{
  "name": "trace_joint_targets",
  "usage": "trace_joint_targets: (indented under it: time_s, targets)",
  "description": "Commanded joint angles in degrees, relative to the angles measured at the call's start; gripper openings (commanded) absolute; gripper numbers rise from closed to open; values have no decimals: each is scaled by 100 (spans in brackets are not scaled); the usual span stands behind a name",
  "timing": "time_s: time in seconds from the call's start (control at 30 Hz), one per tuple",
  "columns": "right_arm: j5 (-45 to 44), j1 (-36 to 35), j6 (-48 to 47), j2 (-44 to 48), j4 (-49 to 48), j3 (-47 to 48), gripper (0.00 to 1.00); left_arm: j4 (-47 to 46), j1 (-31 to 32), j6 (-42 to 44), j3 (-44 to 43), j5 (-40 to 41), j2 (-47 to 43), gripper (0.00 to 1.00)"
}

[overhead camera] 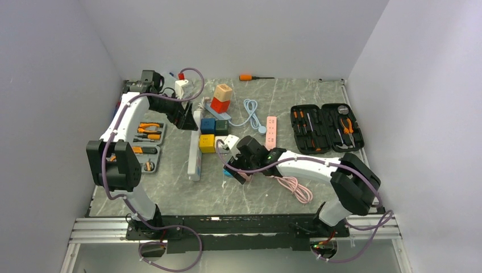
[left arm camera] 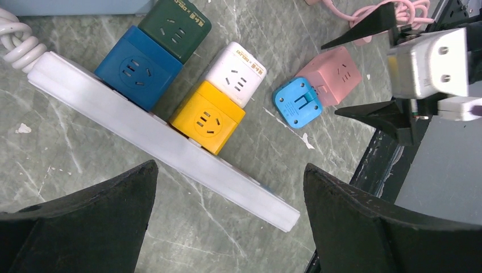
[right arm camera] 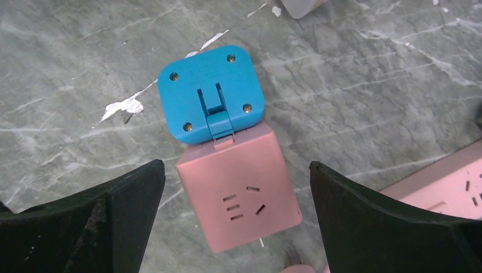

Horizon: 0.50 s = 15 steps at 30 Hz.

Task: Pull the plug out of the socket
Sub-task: Pick up the socket from the center of the board.

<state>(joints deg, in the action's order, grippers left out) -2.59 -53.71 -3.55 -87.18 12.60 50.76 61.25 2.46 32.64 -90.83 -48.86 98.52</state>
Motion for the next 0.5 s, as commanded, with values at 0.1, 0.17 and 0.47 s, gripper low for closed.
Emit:
trace_joint_targets:
  time_s: [0.1, 0.17, 0.47]
  targets:
    - [470, -8, -133, -403, -514, -38, 99, 42, 18, 218, 75, -302, -371, 99]
    - [551, -14, -63, -454, -500, -61, 98, -7, 18, 216, 129, -291, -426, 99]
    - [304, -219, 557, -272, -912, -542, 93, -152, 47, 235, 225, -323, -540, 99]
